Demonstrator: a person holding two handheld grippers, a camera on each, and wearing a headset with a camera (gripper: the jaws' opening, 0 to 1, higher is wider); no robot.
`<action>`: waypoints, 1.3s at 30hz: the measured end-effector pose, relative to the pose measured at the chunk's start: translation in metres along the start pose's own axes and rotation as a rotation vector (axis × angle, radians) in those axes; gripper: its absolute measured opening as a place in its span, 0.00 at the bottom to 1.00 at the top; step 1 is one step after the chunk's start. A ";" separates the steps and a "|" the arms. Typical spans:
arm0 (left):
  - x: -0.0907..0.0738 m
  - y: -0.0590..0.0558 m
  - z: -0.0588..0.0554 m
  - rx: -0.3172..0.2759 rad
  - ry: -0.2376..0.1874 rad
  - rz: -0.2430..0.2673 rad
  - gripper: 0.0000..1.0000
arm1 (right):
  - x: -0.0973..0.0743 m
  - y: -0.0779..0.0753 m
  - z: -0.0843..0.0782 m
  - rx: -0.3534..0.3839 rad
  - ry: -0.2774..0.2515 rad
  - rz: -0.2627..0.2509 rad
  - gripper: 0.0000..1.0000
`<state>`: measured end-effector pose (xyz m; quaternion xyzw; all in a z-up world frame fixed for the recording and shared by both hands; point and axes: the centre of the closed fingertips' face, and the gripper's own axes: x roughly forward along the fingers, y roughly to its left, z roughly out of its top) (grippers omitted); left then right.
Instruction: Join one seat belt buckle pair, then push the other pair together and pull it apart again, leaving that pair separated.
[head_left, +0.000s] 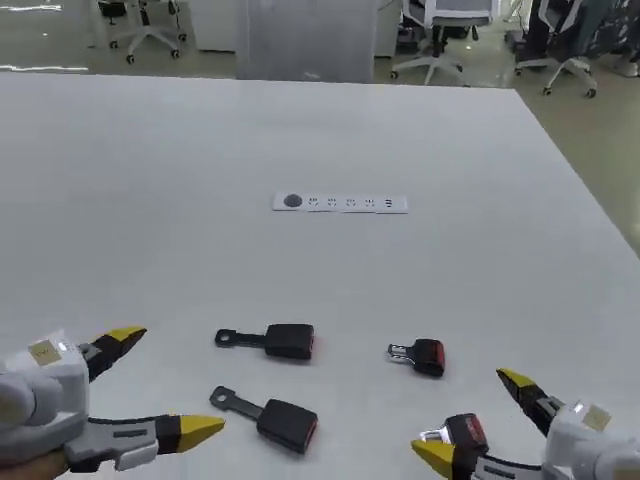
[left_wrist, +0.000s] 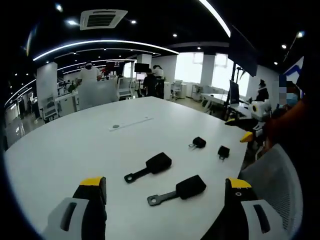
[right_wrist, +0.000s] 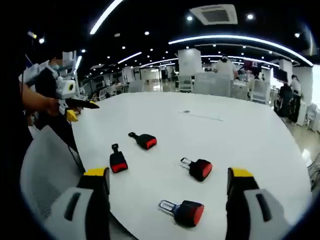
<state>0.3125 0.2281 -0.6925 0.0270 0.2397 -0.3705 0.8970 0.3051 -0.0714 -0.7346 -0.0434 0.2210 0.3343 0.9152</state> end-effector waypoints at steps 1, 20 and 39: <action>0.000 -0.001 -0.001 0.007 0.006 -0.004 1.00 | 0.000 0.000 -0.001 0.001 0.004 0.000 0.98; 0.004 -0.007 -0.002 -0.004 0.004 -0.023 1.00 | -0.003 -0.002 0.004 -0.006 0.007 -0.003 0.98; 0.003 -0.007 -0.007 -0.008 0.027 -0.027 1.00 | 0.002 -0.002 0.000 0.005 0.007 0.002 0.98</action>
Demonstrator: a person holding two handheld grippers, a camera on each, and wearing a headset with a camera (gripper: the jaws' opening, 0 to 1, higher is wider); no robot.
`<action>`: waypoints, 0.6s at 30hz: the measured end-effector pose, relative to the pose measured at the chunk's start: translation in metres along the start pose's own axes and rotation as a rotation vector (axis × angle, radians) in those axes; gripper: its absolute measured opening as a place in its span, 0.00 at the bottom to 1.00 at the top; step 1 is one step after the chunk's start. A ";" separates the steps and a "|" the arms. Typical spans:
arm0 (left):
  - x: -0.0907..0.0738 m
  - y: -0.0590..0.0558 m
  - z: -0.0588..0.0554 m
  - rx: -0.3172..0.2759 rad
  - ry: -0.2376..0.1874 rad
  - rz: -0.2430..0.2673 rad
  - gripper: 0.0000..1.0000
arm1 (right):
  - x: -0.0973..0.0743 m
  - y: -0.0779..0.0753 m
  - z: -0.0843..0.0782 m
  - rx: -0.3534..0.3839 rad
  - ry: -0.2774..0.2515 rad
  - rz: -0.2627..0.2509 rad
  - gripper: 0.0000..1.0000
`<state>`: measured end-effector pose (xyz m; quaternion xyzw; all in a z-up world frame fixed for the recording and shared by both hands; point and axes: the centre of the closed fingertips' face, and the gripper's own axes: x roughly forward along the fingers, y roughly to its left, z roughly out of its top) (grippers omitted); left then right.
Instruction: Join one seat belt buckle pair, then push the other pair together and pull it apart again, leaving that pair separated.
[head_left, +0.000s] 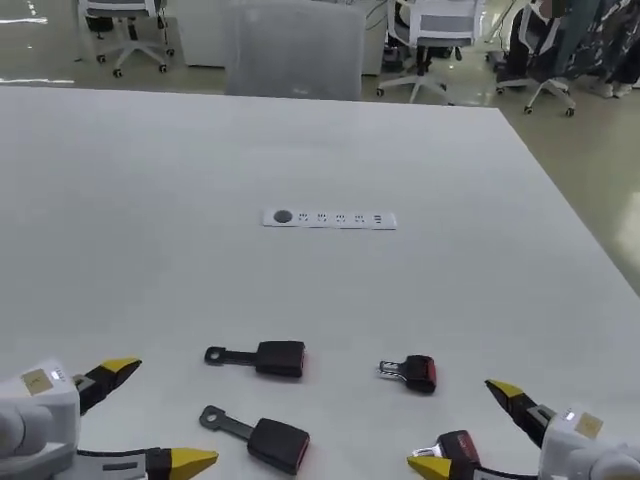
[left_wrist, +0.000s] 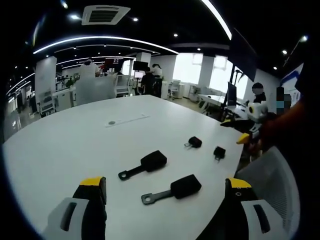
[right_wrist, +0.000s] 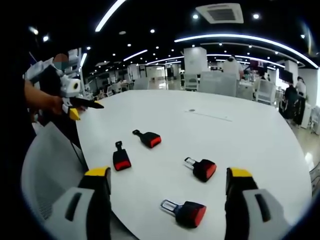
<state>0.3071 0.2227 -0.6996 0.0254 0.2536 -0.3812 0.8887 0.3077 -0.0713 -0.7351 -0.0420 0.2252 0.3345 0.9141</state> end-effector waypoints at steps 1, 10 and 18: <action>0.000 0.000 0.000 0.002 0.001 0.000 1.00 | 0.000 -0.001 0.000 0.000 -0.001 -0.003 0.98; 0.004 -0.002 0.002 0.036 0.018 -0.009 1.00 | 0.001 -0.001 0.000 -0.002 0.000 0.001 0.97; 0.007 -0.007 -0.001 0.075 0.042 -0.029 1.00 | -0.001 -0.001 -0.004 -0.023 0.018 0.014 0.97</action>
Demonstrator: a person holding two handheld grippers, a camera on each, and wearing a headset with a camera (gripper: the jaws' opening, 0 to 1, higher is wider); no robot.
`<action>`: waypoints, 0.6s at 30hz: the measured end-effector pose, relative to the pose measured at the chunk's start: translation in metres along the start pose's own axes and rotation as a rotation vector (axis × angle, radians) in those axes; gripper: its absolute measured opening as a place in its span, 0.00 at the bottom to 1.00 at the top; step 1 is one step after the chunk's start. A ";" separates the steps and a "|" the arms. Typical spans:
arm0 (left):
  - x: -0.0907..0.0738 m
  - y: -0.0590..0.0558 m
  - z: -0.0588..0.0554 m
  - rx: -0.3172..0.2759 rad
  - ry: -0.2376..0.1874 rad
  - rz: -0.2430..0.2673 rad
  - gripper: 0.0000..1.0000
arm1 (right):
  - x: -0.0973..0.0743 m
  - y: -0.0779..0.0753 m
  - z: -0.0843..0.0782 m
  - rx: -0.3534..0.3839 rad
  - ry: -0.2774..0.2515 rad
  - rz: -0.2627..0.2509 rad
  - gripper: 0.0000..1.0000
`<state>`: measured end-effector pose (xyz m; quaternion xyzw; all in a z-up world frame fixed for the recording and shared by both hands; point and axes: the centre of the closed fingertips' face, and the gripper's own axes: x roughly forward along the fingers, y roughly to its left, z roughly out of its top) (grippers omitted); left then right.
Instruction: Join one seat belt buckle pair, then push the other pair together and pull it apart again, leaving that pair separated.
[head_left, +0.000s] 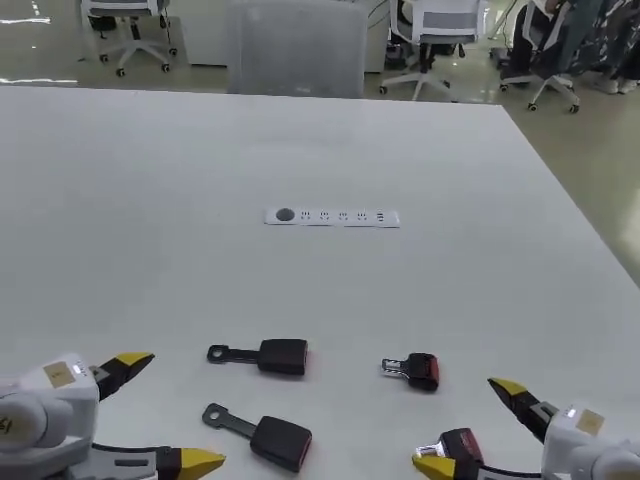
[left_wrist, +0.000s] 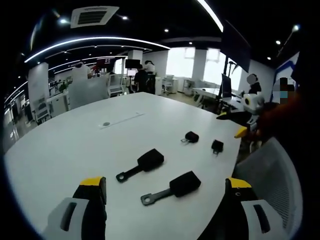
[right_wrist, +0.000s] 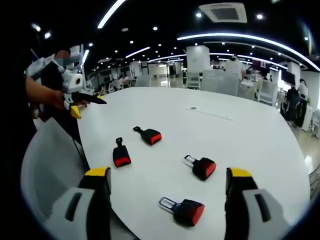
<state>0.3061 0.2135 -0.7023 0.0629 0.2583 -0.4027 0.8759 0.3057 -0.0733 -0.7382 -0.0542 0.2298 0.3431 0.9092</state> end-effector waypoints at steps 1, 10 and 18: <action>0.000 0.000 0.000 0.002 0.001 -0.001 1.00 | 0.000 0.000 0.000 -0.001 0.001 0.000 0.97; 0.001 -0.004 -0.001 0.011 0.011 -0.012 1.00 | -0.001 0.000 -0.002 -0.022 0.018 0.010 0.97; 0.000 -0.003 -0.001 0.010 0.009 -0.013 1.00 | 0.000 0.002 -0.001 -0.027 0.019 0.018 0.97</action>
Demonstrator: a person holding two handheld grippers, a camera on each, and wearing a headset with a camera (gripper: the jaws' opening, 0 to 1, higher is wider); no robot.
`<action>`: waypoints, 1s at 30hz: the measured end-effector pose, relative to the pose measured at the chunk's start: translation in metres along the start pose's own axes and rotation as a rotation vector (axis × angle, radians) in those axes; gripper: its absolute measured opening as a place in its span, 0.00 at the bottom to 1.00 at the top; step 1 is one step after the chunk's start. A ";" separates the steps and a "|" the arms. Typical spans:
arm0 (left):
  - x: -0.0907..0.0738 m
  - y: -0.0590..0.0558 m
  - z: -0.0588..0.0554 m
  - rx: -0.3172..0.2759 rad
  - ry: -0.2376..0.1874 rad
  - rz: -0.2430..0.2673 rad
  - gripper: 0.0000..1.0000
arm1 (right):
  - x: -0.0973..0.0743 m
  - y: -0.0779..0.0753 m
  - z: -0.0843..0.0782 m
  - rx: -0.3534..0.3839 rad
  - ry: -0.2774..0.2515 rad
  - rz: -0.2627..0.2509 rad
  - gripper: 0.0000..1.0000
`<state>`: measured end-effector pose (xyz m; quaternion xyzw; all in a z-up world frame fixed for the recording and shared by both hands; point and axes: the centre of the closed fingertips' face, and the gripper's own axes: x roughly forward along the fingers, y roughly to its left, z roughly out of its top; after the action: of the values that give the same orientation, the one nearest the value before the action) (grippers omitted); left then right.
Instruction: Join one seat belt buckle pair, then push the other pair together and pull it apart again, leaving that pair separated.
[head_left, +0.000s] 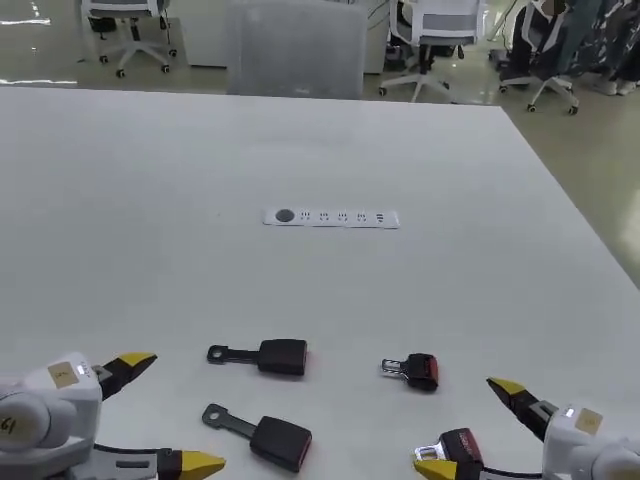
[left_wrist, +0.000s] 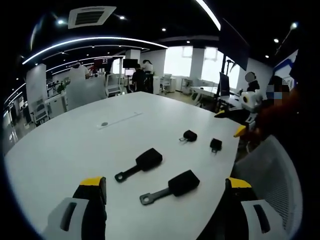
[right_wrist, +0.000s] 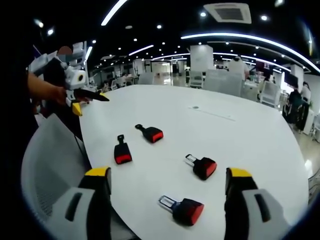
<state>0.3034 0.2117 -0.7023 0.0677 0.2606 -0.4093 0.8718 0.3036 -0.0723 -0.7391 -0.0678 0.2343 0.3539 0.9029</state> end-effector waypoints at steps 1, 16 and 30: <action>0.000 0.000 0.000 0.000 0.001 -0.001 1.00 | 0.000 0.000 0.000 0.000 0.002 0.001 0.97; 0.003 -0.002 -0.004 0.023 0.022 -0.017 1.00 | -0.001 -0.001 -0.007 -0.007 0.023 0.011 0.96; 0.012 -0.004 -0.005 0.045 0.038 -0.038 1.00 | -0.002 -0.003 -0.018 -0.033 0.063 0.039 0.95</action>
<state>0.3049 0.2031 -0.7122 0.0903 0.2691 -0.4301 0.8570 0.2980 -0.0808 -0.7539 -0.0893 0.2580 0.3729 0.8868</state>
